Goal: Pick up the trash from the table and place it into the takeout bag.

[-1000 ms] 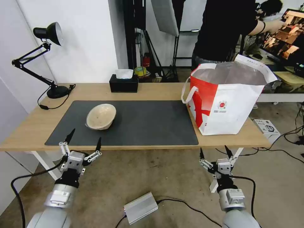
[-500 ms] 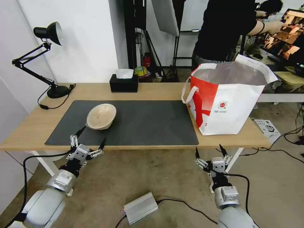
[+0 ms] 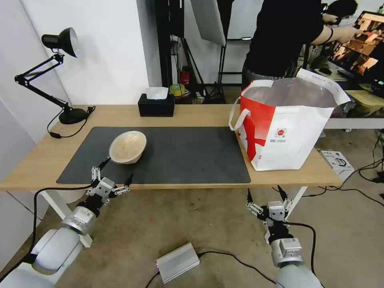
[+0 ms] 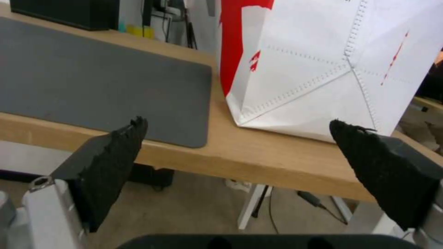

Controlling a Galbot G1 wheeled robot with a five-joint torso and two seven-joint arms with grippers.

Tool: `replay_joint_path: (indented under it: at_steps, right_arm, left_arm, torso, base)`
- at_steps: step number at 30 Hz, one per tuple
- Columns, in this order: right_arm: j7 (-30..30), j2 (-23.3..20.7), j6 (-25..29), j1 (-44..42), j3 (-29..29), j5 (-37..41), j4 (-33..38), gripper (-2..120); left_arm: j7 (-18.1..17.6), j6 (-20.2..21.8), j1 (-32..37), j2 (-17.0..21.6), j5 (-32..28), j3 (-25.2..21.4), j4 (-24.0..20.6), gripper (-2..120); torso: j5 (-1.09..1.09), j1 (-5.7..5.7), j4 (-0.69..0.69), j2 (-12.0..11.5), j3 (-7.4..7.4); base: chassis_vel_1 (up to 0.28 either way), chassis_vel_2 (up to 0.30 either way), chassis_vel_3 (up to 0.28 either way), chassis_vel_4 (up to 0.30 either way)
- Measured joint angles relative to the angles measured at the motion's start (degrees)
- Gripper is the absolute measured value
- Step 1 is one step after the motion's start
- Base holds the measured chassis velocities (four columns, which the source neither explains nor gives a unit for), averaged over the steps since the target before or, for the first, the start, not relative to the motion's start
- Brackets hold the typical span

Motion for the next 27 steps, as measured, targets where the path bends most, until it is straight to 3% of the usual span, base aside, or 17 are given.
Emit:
replay_joint_path:
  at_steps: [27]
  right_arm:
    - [0.11, 0.75, -0.09, 0.1, 0.69, 0.05, -0.55, 100]
  left_arm:
    - [1.96, -1.39, -10.85, 3.15, 2.62, 8.36, 7.93, 100]
  torso:
    - [0.0, 0.0, -0.01, 0.0, 0.0]
  base:
    - [0.0, 0.0, 0.0, 0.0]
